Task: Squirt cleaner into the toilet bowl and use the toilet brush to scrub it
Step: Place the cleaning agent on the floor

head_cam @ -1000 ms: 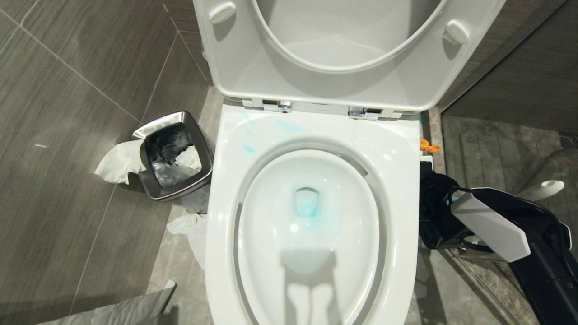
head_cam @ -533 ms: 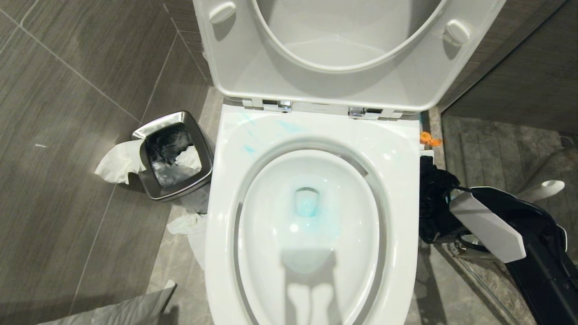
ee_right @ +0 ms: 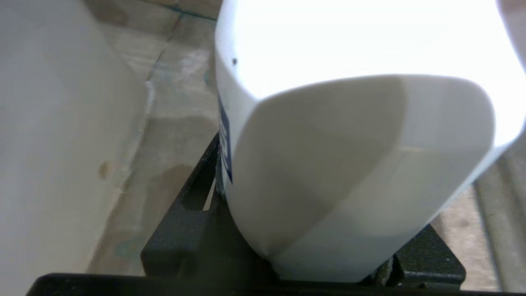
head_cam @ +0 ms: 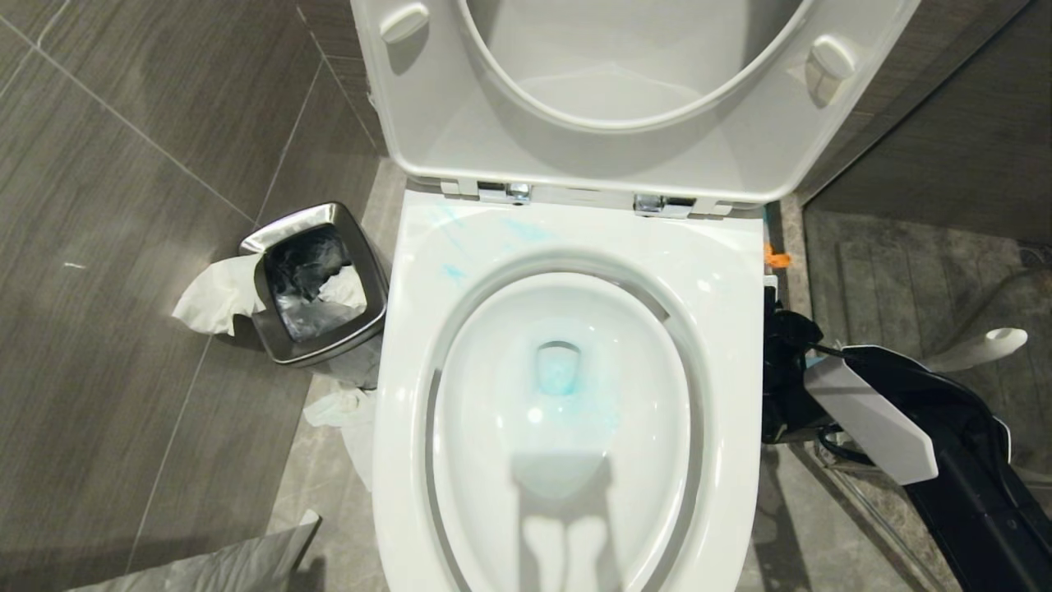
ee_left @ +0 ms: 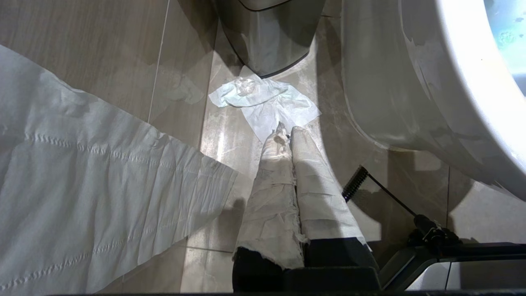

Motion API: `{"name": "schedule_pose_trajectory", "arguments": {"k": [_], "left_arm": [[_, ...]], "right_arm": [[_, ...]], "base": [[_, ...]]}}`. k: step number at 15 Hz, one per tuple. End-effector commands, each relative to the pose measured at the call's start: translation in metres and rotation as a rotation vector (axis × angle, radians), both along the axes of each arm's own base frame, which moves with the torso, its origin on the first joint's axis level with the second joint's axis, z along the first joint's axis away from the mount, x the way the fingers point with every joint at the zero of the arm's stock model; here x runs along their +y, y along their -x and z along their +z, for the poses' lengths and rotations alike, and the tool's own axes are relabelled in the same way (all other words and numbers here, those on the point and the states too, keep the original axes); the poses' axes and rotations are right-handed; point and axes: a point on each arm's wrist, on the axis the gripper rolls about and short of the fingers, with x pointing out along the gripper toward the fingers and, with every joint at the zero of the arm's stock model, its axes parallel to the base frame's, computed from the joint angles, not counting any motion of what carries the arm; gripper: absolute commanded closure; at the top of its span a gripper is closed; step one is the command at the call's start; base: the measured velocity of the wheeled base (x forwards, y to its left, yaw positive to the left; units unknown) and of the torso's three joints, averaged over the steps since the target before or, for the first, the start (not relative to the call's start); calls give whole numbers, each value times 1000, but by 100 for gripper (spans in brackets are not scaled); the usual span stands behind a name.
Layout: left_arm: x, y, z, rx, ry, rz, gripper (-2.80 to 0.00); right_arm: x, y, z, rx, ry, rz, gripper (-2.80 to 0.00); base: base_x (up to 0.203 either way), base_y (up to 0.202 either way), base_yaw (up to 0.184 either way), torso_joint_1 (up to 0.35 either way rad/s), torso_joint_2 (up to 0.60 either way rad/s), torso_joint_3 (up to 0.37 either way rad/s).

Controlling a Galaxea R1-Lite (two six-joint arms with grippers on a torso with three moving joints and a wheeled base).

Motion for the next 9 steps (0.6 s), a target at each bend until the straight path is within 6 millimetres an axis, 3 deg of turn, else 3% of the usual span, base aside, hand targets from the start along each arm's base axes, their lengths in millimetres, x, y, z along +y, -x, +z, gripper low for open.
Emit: {"name": "schedule_pose_trajectory", "arguments": {"k": [1, 5, 6, 7, 9], "left_arm": [[0, 0, 0, 2, 0, 1, 0], [0, 0, 0, 2, 0, 1, 0], [0, 0, 0, 2, 0, -1, 0], [0, 0, 0, 2, 0, -1, 0], [0, 0, 0, 2, 0, 0, 0]], "right_arm": [[2, 0, -3, -4, 1, 2, 0], [5, -5, -5, -33, 6, -1, 0], [5, -7, -5, -47, 11, -6, -64], [5, -8, -4, -56, 18, -10, -280], [5, -8, -2, -59, 18, -12, -280]], "base": [[0, 0, 0, 0, 0, 0], [0, 0, 0, 0, 0, 0], [0, 0, 0, 0, 0, 0], [0, 0, 0, 0, 0, 0], [0, 0, 0, 0, 0, 0]]}}
